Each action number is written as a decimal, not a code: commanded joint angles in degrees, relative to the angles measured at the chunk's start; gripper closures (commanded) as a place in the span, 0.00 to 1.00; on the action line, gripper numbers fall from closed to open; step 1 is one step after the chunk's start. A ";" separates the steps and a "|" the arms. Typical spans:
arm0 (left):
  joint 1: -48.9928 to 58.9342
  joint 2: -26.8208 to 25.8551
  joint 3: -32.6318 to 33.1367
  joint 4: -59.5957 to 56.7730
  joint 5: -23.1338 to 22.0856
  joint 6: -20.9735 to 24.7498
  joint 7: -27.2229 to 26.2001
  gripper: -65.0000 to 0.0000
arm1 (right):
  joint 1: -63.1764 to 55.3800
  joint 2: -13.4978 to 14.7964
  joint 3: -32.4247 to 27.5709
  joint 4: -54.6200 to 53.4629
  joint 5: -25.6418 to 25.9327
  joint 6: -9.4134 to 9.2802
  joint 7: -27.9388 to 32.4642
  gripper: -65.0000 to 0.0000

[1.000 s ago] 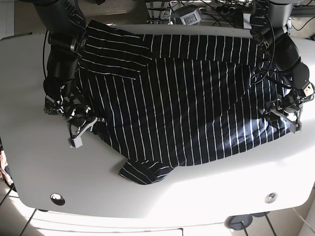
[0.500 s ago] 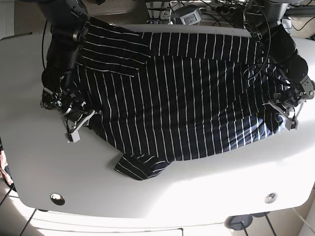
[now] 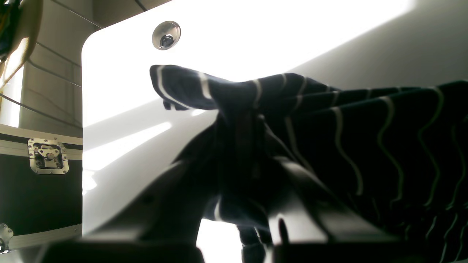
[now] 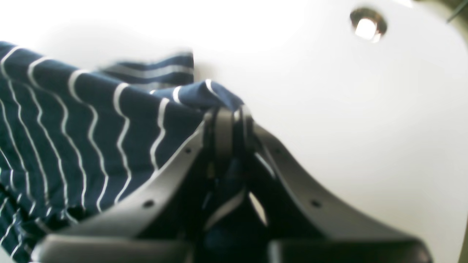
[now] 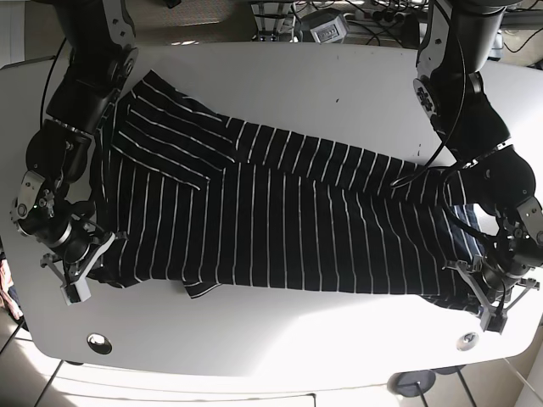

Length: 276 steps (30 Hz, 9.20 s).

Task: Fold the T-shirt properly
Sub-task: 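Lift the shirt with both grippers and lay it flat, straightening it, then release the shirt edge and grasp its side edges lower with both grippers, then lift the shirt with both grippers and drag it across the table, then lay the shirt flat with both grippers, pulling its edge taut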

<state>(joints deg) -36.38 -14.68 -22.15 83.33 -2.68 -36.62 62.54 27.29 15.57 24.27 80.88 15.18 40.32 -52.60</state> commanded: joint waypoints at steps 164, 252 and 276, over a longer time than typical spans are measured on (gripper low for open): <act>-38.62 -3.92 6.28 -34.58 1.58 1.32 -9.05 1.00 | 47.13 6.54 -11.66 -19.21 6.14 -0.32 -5.12 0.97; 22.71 -0.75 -7.87 24.67 1.31 -3.38 2.20 1.00 | -22.67 1.00 8.65 26.85 18.71 -0.32 -16.37 0.97; 19.55 8.04 -7.61 24.93 1.67 -3.38 -2.02 1.00 | -22.94 -0.41 12.17 27.73 18.45 -0.32 -16.19 0.97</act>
<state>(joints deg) -15.92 -6.09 -29.74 107.35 -0.86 -40.36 61.65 3.60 14.00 36.16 107.81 33.08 40.10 -70.13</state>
